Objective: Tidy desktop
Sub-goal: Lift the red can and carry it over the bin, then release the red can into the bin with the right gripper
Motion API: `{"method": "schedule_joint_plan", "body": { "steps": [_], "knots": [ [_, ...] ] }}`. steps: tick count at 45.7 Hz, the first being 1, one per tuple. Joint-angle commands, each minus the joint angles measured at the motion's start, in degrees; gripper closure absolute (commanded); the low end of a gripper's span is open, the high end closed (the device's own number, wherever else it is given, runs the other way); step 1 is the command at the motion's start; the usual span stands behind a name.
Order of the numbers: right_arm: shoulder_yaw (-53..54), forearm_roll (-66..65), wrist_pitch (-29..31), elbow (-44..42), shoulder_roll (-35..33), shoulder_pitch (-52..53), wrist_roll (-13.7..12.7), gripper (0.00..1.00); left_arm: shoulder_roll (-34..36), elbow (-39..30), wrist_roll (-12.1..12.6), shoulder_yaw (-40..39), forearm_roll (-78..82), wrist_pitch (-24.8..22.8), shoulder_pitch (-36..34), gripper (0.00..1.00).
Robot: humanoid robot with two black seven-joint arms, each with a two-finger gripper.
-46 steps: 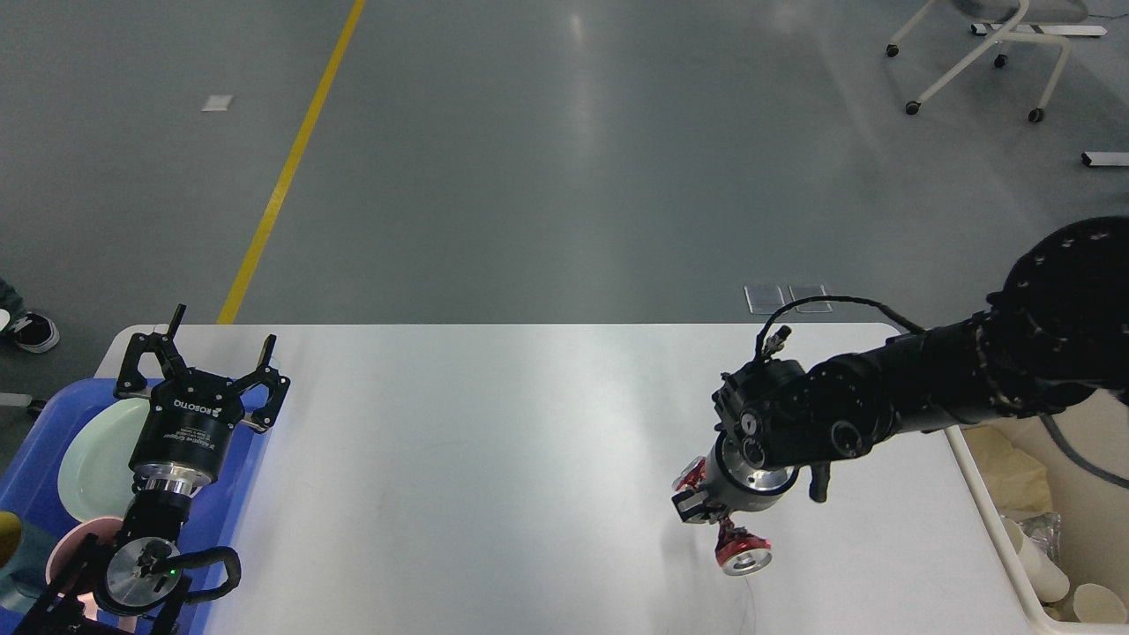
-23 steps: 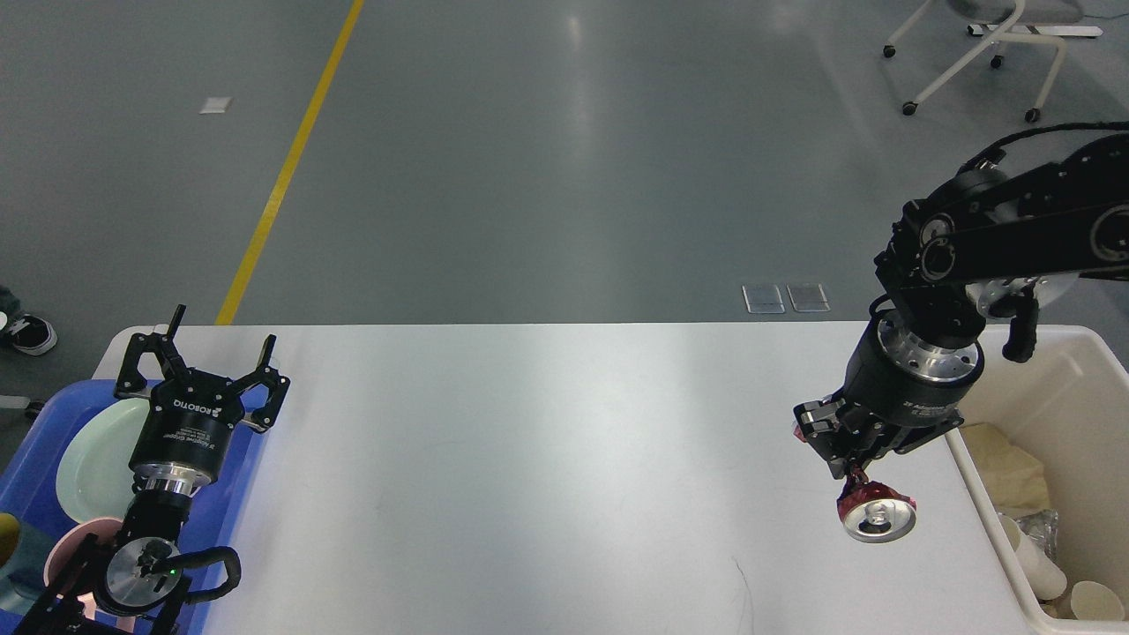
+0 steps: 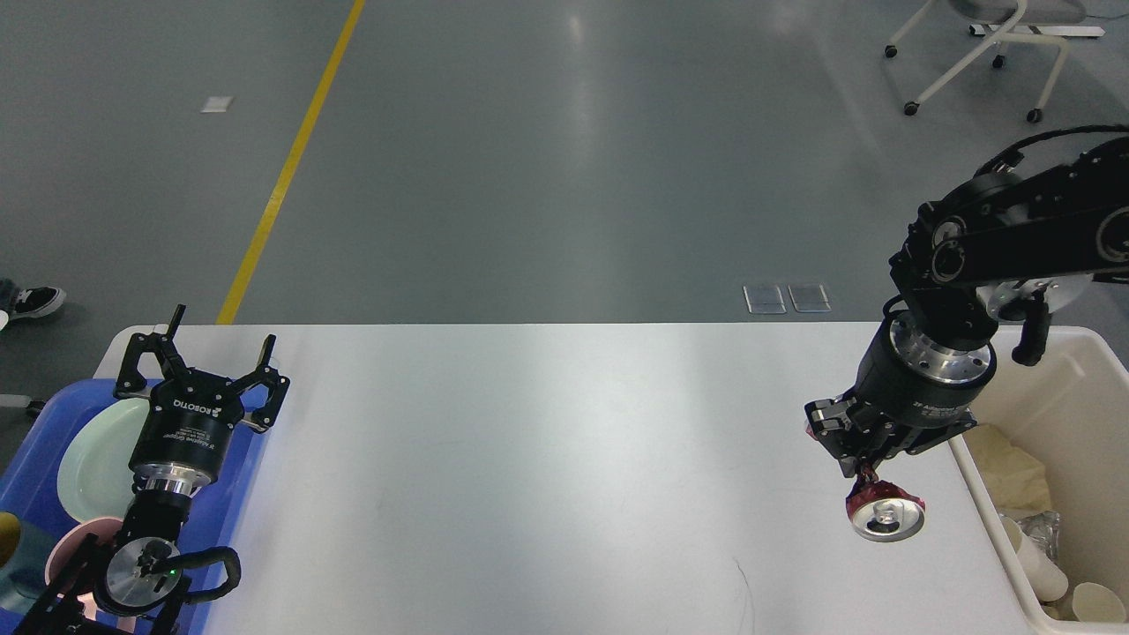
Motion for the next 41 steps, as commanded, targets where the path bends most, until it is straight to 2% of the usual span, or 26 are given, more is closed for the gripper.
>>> {"method": "schedule_joint_plan", "body": {
  "steps": [1,13,22,30,41],
  "knots": [
    [-0.1,-0.1,-0.1,-0.1,-0.1,0.0,0.0,1.0,0.0,0.0,0.0,0.0,0.0,0.1,0.0,0.04],
    [-1.9,0.2,-1.7,-0.8,-0.6,-0.1,0.0,1.0,0.0,0.0,-0.1,0.0,0.0,0.0,0.0,0.04],
    [-6.0,-0.1,-6.9,-5.6,-7.0,-4.7,0.0,1.0,0.0,0.0,-0.1,0.0,0.0,0.0,0.0,0.04],
    [-5.6,-1.4,-7.0,-18.1,-15.1,-13.4,0.2,1.0,0.0,0.0,-0.1,0.0,0.0,0.0,0.1,0.04],
    [0.1,-1.0,-9.9,-40.8,-19.2,-34.0,0.6,1.0,0.0,0.0,-0.1,0.0,0.0,0.0,0.1,0.04]
  ]
}}
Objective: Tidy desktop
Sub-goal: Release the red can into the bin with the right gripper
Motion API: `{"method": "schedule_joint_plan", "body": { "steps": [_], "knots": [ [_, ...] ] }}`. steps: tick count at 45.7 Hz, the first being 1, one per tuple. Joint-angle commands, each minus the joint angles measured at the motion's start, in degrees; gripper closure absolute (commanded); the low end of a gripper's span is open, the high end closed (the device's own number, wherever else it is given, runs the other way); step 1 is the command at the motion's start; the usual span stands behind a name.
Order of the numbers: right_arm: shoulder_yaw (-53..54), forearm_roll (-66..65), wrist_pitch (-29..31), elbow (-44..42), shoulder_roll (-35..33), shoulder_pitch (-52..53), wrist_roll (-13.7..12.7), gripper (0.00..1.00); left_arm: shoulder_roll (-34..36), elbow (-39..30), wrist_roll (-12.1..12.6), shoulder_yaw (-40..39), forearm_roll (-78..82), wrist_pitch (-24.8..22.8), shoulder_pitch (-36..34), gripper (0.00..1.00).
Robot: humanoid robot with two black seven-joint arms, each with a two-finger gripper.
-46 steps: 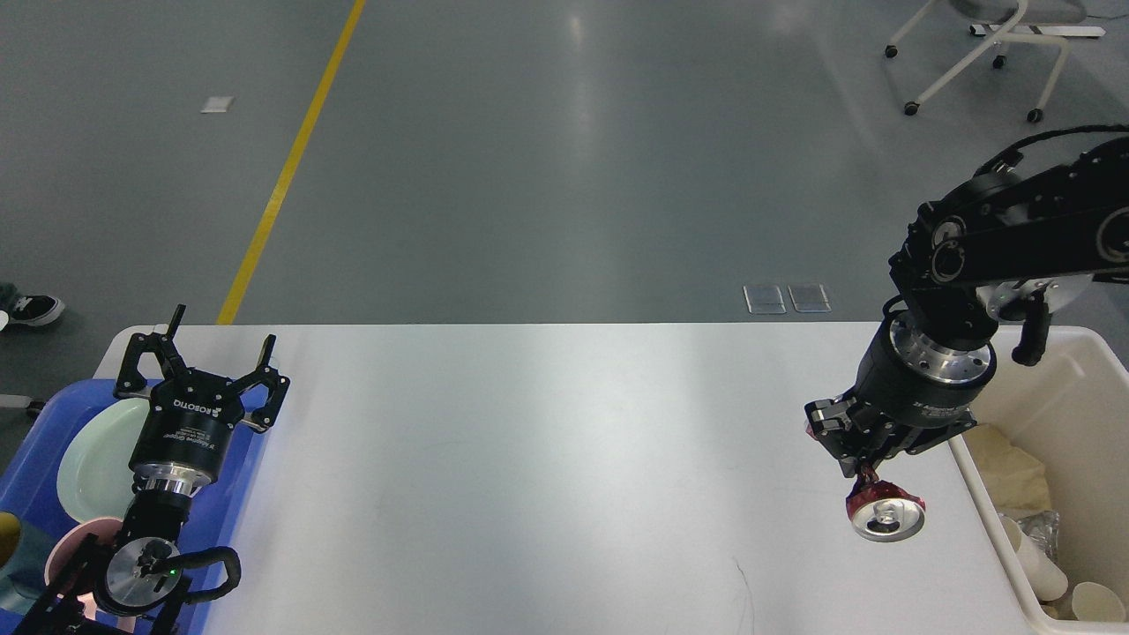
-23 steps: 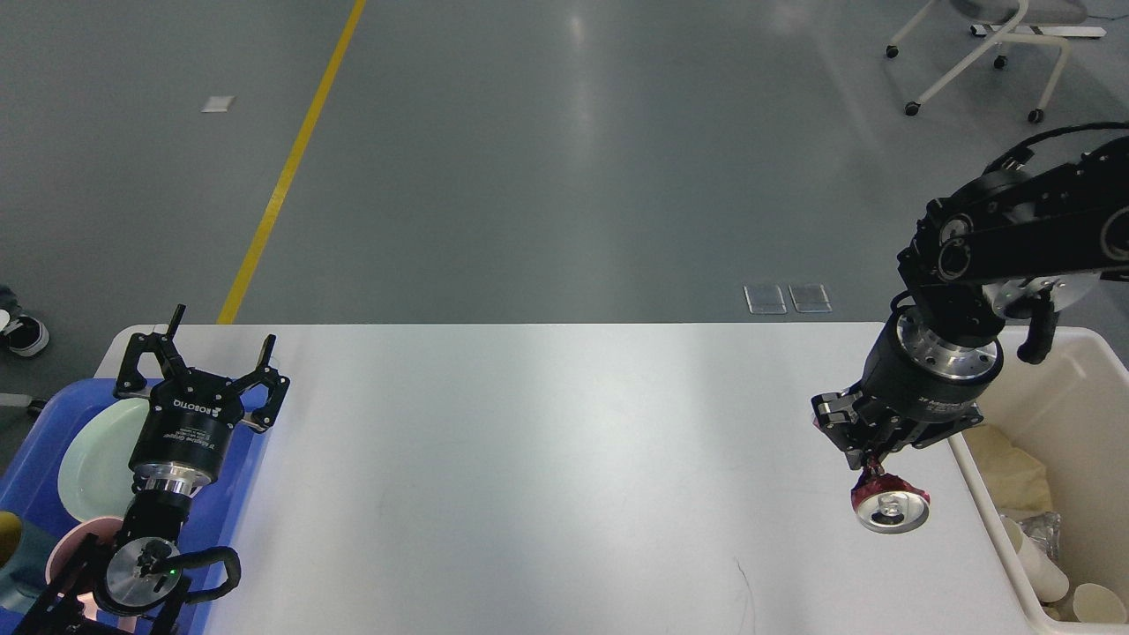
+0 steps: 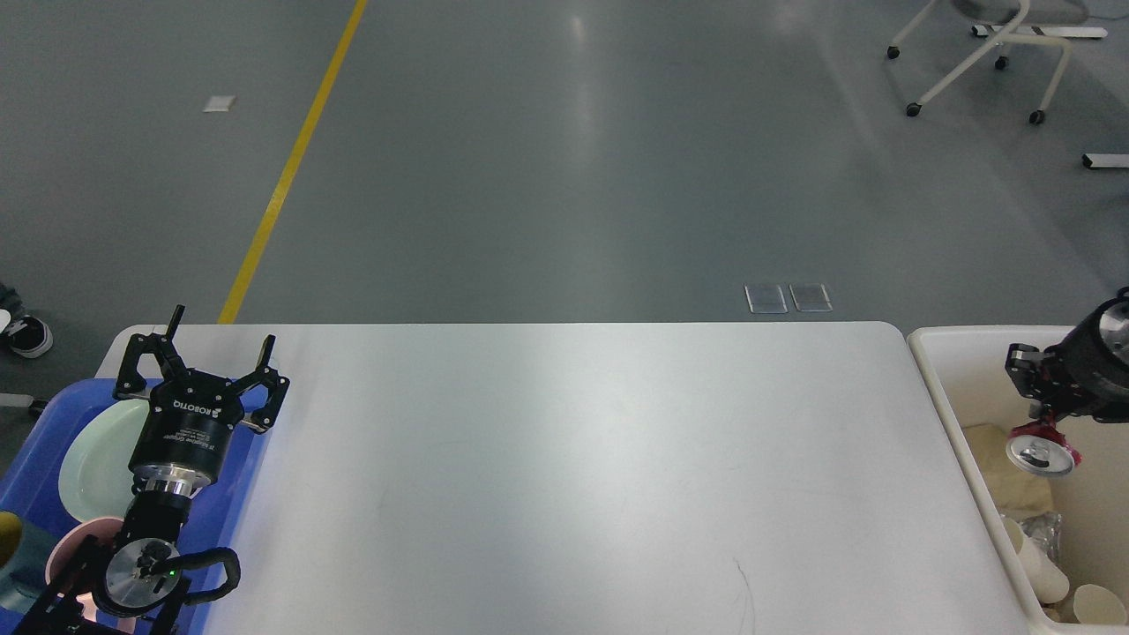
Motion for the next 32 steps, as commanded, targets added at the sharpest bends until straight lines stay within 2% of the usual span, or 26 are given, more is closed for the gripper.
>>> {"method": "schedule_joint_plan", "body": {
  "steps": [1,9,19,23,32],
  "knots": [
    [5.3,0.0,-2.7,-11.5,-1.1,-12.4,0.1,1.0,0.0,0.0,0.0,0.0,0.0,0.0,0.0,0.04],
    [17.0,-0.4,-11.2,-24.2,0.0,-30.7,0.0,1.0,0.0,0.0,0.0,0.0,0.0,0.0,0.0,0.04],
    [20.5,0.0,-28.5,-37.9,10.0,-48.6,0.0,1.0,0.0,0.0,0.0,0.0,0.0,0.0,0.0,0.04],
    [20.5,0.5,-32.6,-43.5,14.3,-54.2,0.0,1.0,0.0,0.0,0.0,0.0,0.0,0.0,-0.1,0.04],
    [20.6,0.7,-36.1,-51.0,19.6,-61.1,0.0,1.0,0.0,0.0,0.0,0.0,0.0,0.0,-0.1,0.04]
  ]
}}
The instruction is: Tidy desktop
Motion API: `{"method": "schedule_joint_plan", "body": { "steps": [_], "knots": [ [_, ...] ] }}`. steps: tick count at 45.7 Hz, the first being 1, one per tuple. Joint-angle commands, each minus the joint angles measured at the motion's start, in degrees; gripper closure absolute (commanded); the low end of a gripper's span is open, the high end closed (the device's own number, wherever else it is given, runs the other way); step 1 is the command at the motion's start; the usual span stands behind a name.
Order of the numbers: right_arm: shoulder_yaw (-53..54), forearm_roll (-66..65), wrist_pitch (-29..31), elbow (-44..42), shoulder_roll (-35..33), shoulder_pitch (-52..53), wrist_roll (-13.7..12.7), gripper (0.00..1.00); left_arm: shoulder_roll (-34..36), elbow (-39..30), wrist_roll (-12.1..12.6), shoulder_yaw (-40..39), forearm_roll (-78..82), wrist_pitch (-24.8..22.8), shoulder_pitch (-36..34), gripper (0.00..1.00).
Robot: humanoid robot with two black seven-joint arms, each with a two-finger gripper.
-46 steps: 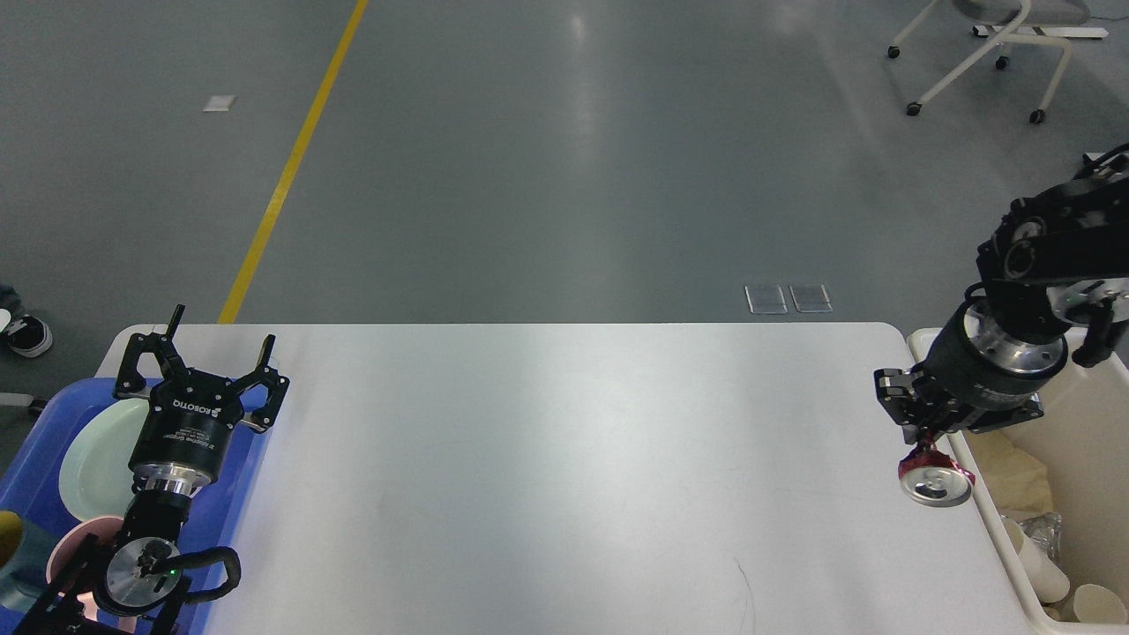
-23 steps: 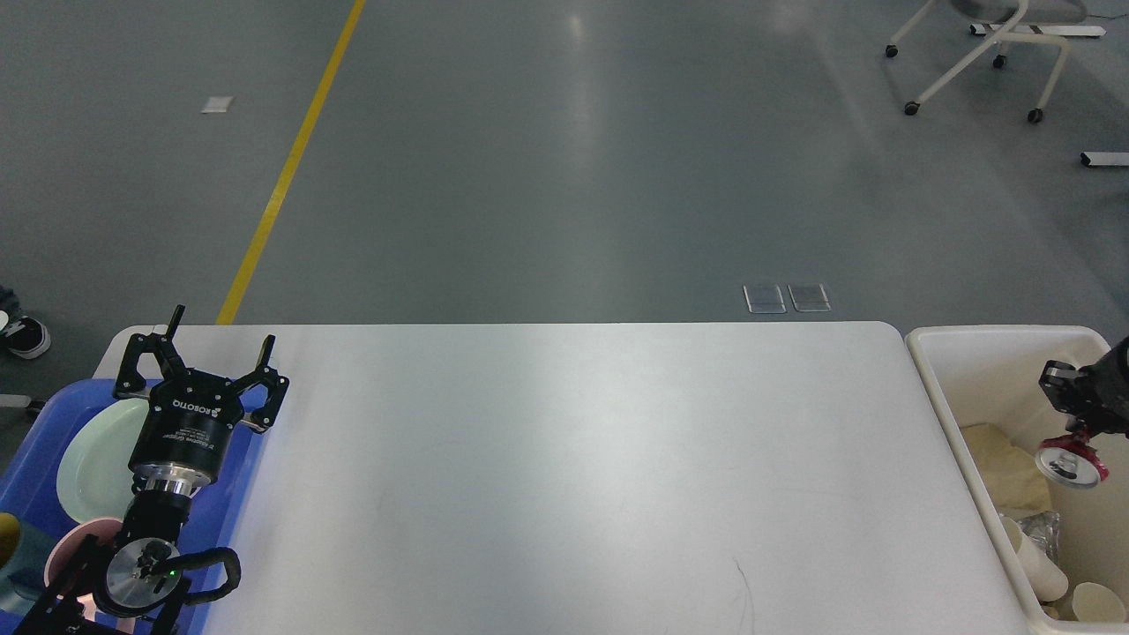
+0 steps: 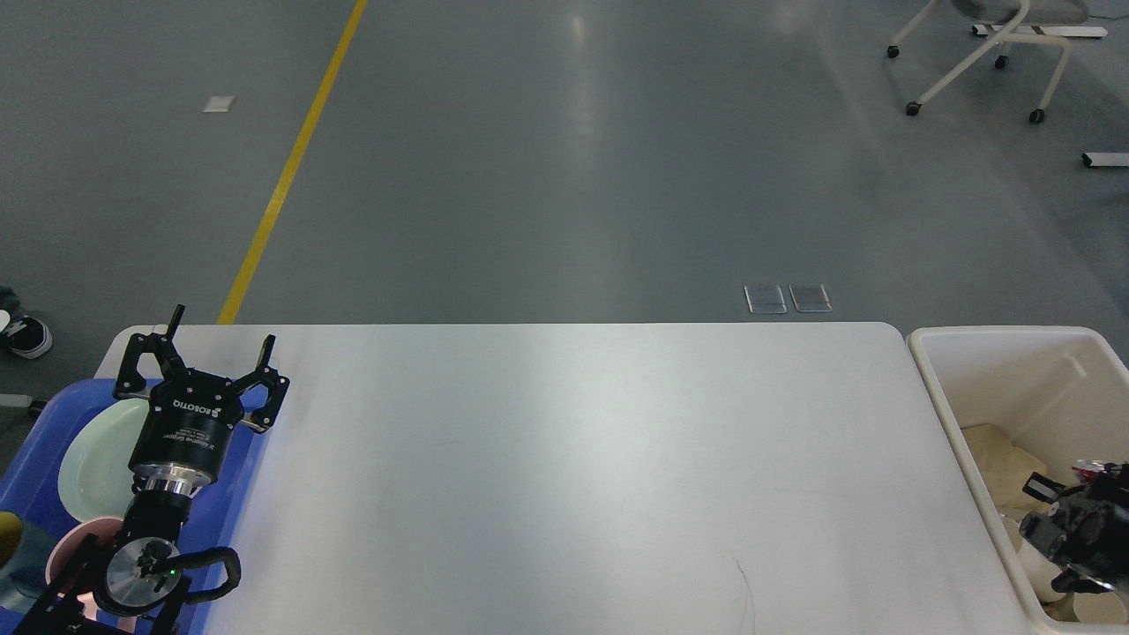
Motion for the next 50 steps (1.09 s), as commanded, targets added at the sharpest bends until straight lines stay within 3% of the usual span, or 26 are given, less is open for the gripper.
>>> {"method": "schedule_joint_plan", "body": {
  "steps": [1,18,19,22,23,24,50],
  "knots": [
    [0.2,0.0,-1.5,-3.7,2.4,-3.6,0.0,1.0,0.0,0.0,0.0,0.0,0.0,0.0,0.0,0.04],
    [0.2,0.0,-1.6,-3.8,2.4,-4.4,0.0,1.0,0.0,0.0,0.0,0.0,0.0,0.0,0.0,0.04],
    [0.1,0.0,-1.7,-3.8,2.4,-4.5,0.1,0.92,0.0,0.0,0.0,0.0,0.0,0.1,0.0,0.04],
    [0.0,0.1,-2.7,-3.9,2.2,-4.4,0.1,0.22,0.0,0.0,0.0,0.0,0.0,0.0,0.0,0.04],
    [0.0,0.1,-3.4,-3.9,2.1,-4.3,0.1,0.05,0.0,0.0,0.0,0.0,0.0,0.0,0.0,0.04],
    [0.1,0.1,-4.3,-3.8,2.1,-4.2,0.0,0.0,0.0,0.0,0.0,0.0,0.0,0.1,0.0,0.04],
    [0.5,0.1,-5.4,-2.3,1.4,-1.4,0.4,0.0,0.0,0.0,0.0,0.0,0.0,0.1,0.0,0.04]
  ]
}}
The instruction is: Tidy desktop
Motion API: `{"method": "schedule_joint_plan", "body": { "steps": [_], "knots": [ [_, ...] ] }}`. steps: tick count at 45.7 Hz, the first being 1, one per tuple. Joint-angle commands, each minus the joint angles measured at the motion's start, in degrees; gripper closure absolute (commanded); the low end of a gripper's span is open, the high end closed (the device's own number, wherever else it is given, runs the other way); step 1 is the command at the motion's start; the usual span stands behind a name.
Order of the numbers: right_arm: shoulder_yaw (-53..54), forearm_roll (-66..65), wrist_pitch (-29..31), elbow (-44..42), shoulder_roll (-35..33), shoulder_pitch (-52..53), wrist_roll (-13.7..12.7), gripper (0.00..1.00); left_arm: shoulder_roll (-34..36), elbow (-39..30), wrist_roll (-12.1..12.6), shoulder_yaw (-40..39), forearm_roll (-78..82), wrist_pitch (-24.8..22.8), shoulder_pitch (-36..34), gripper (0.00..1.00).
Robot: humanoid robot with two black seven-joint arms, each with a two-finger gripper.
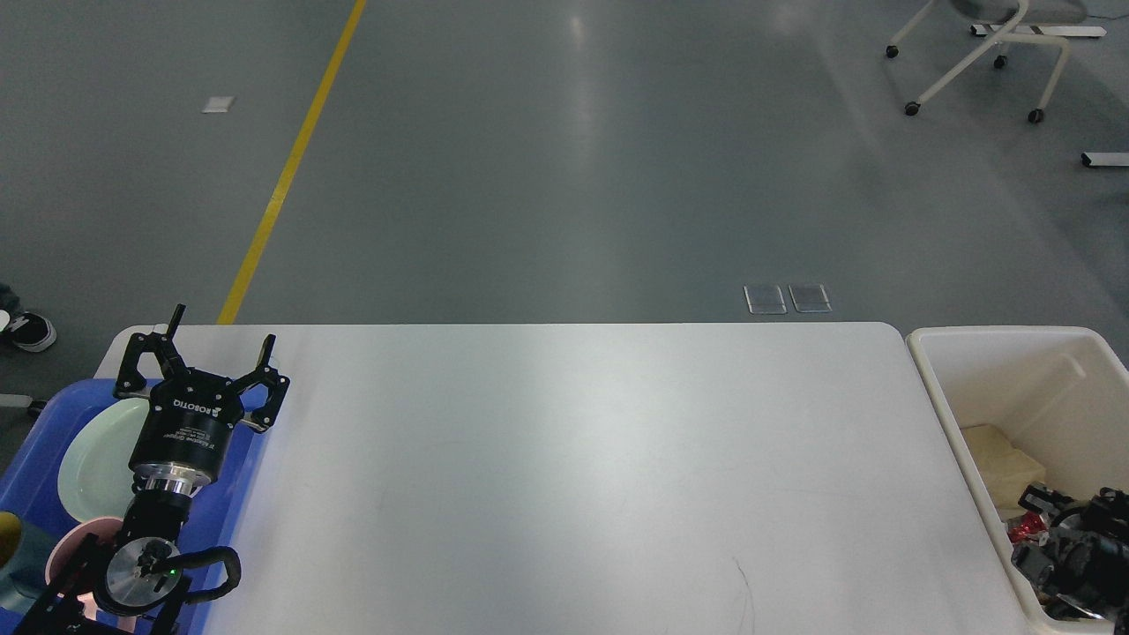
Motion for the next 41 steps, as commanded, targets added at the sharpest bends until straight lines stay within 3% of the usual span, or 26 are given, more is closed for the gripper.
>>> {"method": "schedule_joint_plan", "body": {
  "steps": [1,5,11,16,26,35,41],
  "knots": [
    [0.5,0.1,0.2,0.5,-0.2,3.0,0.2,0.0,0.0,0.0,0.0,0.0,0.0,0.0,0.0,0.04],
    [2.2,0.2,1.1,2.3,-0.8,6.9,1.1,0.0,0.0,0.0,0.0,0.0,0.0,0.0,0.0,0.04],
    [8.7,0.1,1.2,8.6,-8.2,15.7,3.5,0.0,0.0,0.0,0.0,0.0,0.0,0.1,0.0,0.04],
    [17.6,0.0,1.2,10.9,-11.0,20.4,3.6,0.0,0.0,0.0,0.0,0.0,0.0,0.0,0.0,0.04],
    [48.0,-1.0,0.3,10.9,-10.5,21.1,3.7,0.0,0.0,0.0,0.0,0.0,0.0,0.0,0.0,0.04],
    [61.4,-3.3,1.2,17.8,-10.2,19.6,4.1,0.0,0.0,0.0,0.0,0.0,0.0,0.0,0.0,0.04],
    [75.1,-10.1,1.2,24.2,-10.3,13.9,7.8,0.0,0.0,0.0,0.0,0.0,0.0,0.0,0.0,0.04]
  ]
}}
